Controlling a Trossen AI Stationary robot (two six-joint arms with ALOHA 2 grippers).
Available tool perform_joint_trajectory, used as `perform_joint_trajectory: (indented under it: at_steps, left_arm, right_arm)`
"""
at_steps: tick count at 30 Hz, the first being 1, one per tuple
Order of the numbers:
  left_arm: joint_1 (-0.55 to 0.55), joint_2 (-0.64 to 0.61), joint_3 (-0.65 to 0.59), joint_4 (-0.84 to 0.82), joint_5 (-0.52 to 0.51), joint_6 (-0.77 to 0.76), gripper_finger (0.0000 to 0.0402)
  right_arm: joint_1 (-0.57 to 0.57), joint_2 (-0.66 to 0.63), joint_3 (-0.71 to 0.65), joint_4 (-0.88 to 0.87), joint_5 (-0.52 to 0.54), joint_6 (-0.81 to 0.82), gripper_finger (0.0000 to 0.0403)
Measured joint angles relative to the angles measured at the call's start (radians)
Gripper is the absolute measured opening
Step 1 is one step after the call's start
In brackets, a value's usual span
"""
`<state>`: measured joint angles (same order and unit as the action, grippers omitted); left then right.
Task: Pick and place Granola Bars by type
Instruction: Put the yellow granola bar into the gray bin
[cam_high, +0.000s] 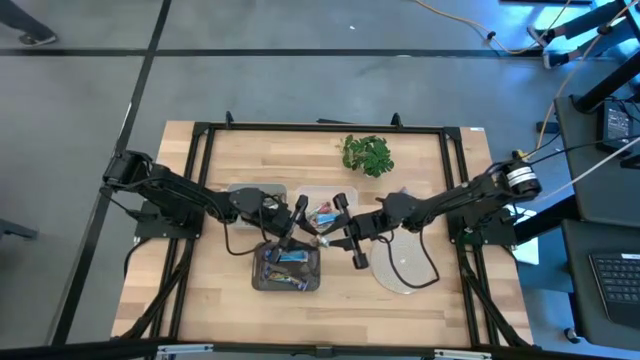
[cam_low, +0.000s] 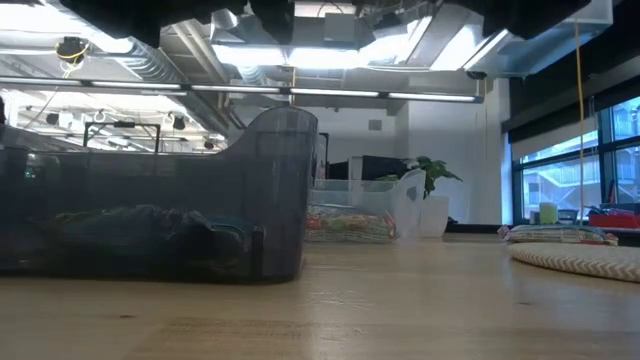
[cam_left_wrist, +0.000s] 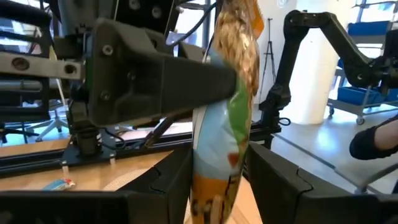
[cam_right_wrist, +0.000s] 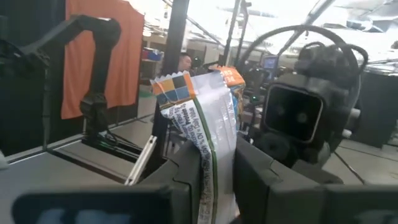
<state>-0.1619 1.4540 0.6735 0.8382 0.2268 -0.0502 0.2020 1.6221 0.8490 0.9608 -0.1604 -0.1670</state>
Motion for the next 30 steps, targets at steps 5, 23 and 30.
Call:
perform_joint_trajectory:
  at_steps: [5,23,30]
  left_arm:
    - [0.001,0.0,0.0,-0.004,0.026,0.0,0.0143]
    - [0.001,0.0,0.0,-0.008,0.082,0.011,0.0076]
    - [-0.001,0.0,0.001,-0.018,0.091,0.01,0.0069]
  right_arm:
    - [-0.007,0.031,0.0,0.041,0.007,-0.003,0.0077]
    - [-0.017,0.032,0.0,0.043,-0.015,0.003,0.0077]
    - [-0.02,0.032,0.001,0.016,-0.099,0.085,0.0095]
